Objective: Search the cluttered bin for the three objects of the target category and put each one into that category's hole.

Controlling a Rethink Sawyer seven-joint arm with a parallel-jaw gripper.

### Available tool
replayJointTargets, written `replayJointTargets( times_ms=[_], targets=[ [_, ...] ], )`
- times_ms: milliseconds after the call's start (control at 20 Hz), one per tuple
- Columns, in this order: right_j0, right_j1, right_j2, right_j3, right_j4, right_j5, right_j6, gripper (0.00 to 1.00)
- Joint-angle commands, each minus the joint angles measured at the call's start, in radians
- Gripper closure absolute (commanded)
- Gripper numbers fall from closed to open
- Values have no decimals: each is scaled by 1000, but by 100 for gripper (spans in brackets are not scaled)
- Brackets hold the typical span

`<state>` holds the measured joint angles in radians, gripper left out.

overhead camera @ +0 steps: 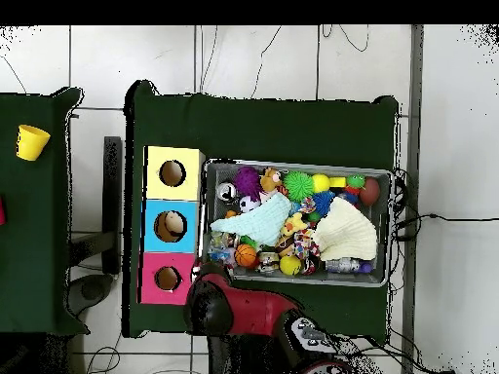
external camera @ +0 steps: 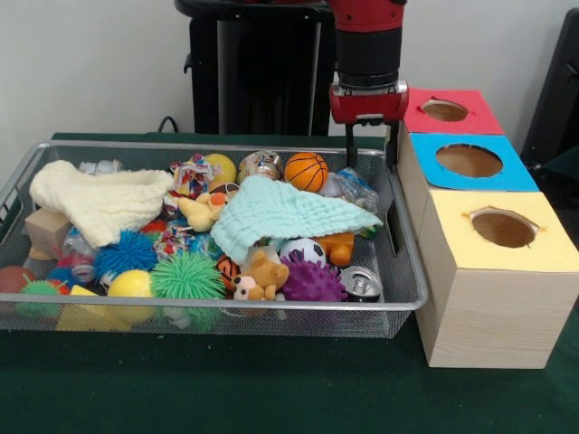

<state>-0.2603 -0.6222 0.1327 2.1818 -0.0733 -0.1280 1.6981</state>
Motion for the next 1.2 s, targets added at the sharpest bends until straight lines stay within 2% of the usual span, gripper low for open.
replayJointTargets(
  times_ms=[50, 850, 1200],
  targets=[
    [85, 25, -104, -198, 80, 82, 119, 0],
    [-13, 1, -46, -228, 4, 174, 71, 0],
    [-45, -5, -19, -202, -14, 174, 79, 0]
  ],
)
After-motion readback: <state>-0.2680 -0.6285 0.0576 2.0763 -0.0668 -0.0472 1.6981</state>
